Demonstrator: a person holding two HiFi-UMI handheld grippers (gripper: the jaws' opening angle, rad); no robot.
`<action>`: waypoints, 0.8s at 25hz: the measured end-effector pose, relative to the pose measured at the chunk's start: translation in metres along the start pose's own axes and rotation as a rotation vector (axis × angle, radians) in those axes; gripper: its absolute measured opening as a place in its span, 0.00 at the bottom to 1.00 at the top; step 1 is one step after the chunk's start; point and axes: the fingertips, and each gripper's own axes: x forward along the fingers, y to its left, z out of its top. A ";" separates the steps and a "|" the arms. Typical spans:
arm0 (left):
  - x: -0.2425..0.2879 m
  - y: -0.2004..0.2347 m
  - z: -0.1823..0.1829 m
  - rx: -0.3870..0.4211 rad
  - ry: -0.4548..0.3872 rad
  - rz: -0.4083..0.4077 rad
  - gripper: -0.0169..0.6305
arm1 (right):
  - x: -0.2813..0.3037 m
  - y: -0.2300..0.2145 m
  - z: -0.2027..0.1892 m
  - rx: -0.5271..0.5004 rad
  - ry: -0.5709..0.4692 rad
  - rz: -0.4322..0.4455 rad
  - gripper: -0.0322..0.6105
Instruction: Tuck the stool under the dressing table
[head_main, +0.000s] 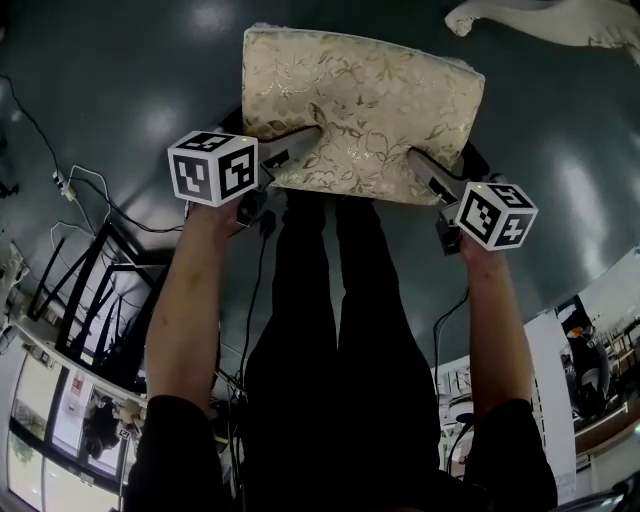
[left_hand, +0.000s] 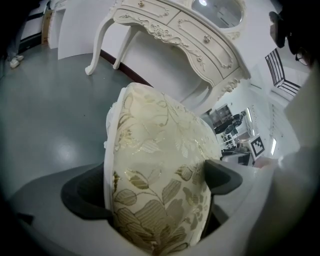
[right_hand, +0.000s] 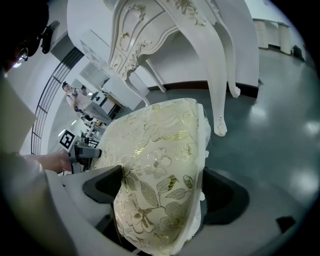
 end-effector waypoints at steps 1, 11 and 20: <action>0.001 0.000 -0.001 -0.001 0.005 -0.002 0.94 | 0.001 0.000 -0.001 0.001 0.017 0.010 0.80; 0.005 0.000 -0.005 -0.048 -0.015 -0.022 0.94 | 0.005 -0.003 0.005 0.011 0.082 0.065 0.81; 0.006 0.000 -0.005 -0.047 -0.031 -0.010 0.94 | 0.007 -0.002 0.006 0.002 0.076 0.058 0.81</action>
